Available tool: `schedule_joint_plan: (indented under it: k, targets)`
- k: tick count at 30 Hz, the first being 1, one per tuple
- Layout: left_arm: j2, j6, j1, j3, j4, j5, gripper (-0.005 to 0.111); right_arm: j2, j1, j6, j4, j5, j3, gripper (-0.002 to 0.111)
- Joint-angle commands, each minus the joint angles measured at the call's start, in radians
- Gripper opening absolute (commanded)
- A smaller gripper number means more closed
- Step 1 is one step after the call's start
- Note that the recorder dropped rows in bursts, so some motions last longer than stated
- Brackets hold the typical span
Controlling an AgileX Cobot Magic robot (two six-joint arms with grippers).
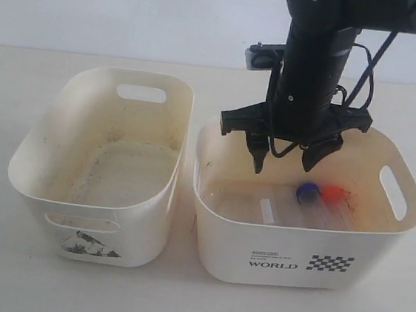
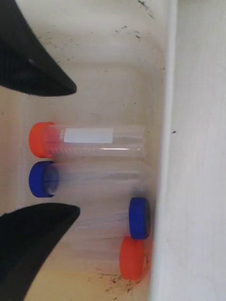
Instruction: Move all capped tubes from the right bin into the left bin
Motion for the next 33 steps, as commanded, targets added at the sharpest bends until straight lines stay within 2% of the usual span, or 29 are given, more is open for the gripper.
schedule_joint_plan:
  k: [1,10,16,20,33]
  targets:
    - [0.0,-0.01,0.0,-0.004,-0.004,0.0,0.004,-0.019,0.03,0.023,-0.006,-0.014,0.017,0.062]
    - [0.0,-0.01,0.0,-0.004,-0.004,0.0,0.004,-0.072,0.129,0.183,-0.139,-0.22,0.207,0.062]
    - [0.0,-0.01,0.0,-0.004,-0.004,0.0,0.004,-0.082,0.129,0.249,-0.168,-0.214,0.277,0.062]
    - [0.0,-0.01,0.0,-0.004,-0.004,0.0,0.004,-0.082,0.129,0.25,-0.166,-0.303,0.34,0.062]
    - [0.0,-0.01,0.0,-0.004,-0.004,0.0,0.004,-0.08,0.129,0.25,-0.172,-0.349,0.356,0.062]
